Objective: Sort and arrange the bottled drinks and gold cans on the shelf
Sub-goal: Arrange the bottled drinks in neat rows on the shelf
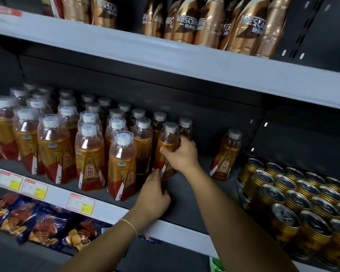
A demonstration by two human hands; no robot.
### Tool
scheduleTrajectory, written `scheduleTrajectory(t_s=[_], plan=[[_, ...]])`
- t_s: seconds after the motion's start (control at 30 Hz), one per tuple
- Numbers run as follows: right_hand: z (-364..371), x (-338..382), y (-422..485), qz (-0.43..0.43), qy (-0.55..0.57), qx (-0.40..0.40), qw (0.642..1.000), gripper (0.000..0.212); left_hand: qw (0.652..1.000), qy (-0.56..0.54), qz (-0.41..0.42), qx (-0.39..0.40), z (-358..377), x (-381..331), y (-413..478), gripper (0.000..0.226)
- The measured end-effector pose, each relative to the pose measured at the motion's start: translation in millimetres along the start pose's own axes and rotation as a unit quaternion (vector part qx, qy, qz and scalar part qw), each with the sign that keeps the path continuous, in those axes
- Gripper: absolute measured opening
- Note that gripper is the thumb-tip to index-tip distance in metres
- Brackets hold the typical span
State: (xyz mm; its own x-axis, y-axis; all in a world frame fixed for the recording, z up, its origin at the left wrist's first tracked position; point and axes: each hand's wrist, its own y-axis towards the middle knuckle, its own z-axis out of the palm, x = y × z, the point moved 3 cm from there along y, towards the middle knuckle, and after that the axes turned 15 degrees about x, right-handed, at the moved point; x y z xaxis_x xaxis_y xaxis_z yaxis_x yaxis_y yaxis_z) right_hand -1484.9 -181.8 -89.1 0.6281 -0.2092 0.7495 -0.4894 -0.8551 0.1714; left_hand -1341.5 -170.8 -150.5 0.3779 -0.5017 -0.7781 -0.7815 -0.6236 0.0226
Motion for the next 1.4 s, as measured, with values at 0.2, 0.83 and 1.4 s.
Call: scheduleTrajectory(t_s=[0.2, 0.83, 1.4], plan=[[-9, -9, -22, 0.003, 0.043, -0.062, 0.997, 0.065, 1.0, -0.03, -0.001, 0.0, -7, -2, 11, 0.073], [-73, -104, -116, 0.047, 0.096, -0.117, 0.987, 0.081, 0.953, -0.259, 0.093, 0.123, 70, -46, 53, 0.065], [-72, -123, -116, 0.11, -0.009, -0.144, 0.983, 0.075, 0.919, -0.36, 0.089, 0.132, 93, -47, 80, 0.064]])
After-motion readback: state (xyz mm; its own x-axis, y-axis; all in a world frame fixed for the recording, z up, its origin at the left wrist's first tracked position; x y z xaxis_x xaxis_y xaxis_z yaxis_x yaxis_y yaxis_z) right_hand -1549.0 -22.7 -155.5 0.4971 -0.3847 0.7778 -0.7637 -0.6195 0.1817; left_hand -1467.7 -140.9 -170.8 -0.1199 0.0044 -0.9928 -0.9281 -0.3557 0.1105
